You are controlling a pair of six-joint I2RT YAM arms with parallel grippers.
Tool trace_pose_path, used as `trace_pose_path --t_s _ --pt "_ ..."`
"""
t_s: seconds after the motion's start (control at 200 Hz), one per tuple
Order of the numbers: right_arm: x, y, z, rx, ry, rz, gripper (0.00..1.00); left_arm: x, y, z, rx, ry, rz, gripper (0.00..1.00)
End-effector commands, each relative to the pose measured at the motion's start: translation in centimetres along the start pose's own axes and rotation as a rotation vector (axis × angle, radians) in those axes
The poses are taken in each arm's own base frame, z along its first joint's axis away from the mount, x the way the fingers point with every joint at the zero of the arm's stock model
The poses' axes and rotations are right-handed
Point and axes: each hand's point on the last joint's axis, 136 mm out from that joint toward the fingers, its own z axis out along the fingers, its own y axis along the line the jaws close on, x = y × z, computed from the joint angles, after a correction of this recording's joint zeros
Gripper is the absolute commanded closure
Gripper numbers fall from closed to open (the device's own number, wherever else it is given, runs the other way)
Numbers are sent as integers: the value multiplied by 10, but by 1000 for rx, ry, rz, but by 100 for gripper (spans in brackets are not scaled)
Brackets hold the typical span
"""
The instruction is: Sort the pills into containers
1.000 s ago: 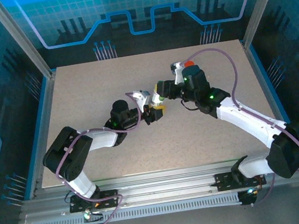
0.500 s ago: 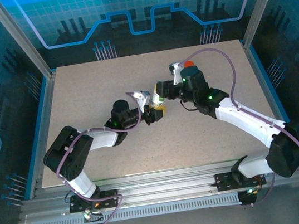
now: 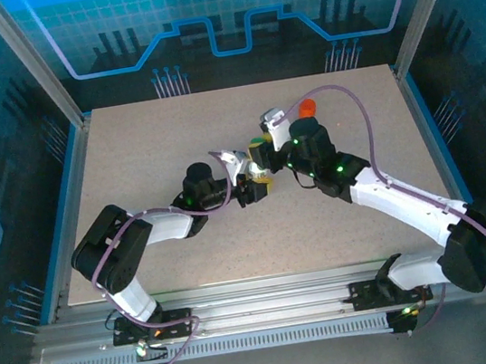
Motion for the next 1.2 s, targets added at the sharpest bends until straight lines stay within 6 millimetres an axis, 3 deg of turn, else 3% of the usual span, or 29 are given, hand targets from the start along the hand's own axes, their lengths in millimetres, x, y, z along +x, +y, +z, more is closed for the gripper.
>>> trace_pose_path --t_s 0.0,0.16,0.295,0.44,0.52,0.6,0.735,0.8,0.956,1.196 --pt "12 -45 -8 225 59 -236 100 -12 -25 1 124 -18 58 100" --pt "12 -48 -15 240 68 -304 100 -9 -28 0 140 -11 61 100" --pt "11 -35 -17 165 59 -316 100 -13 -28 -1 140 -30 70 100" --pt "-8 -21 -28 83 -7 -182 100 -14 -26 -2 133 -74 78 100" --pt "-23 -23 -39 67 -46 -35 100 -14 -24 -4 125 -112 86 100" --pt "-32 -35 -51 77 -73 153 52 -16 -27 -8 130 -165 111 100" --pt "-29 -41 -57 29 -31 367 24 -20 -25 -10 132 -193 132 100" --pt "-25 -33 -53 -21 -3 418 19 -23 -24 -10 127 -202 145 100" --pt "-14 -21 -34 -96 21 523 18 -29 -23 -8 123 -217 152 100" --pt "3 -3 -15 -133 93 530 17 -33 -17 -8 68 -219 169 100"
